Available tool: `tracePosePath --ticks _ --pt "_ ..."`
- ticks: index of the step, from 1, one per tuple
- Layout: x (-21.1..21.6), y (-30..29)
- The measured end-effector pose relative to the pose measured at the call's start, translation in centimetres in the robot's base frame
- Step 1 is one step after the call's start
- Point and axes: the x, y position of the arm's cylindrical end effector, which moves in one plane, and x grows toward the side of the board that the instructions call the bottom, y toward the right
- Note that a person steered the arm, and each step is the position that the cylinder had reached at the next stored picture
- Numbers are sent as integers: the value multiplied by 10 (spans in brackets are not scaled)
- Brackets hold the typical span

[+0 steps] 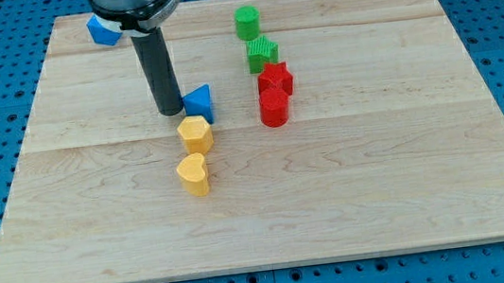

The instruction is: Point your arm at the blue cube

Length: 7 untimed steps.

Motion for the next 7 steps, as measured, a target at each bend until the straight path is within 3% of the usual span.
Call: tracePosePath --ticks 2,4,5,7 --pt "-58 -104" --pt "-55 -108" --pt "-56 -142" --pt "-86 -155"
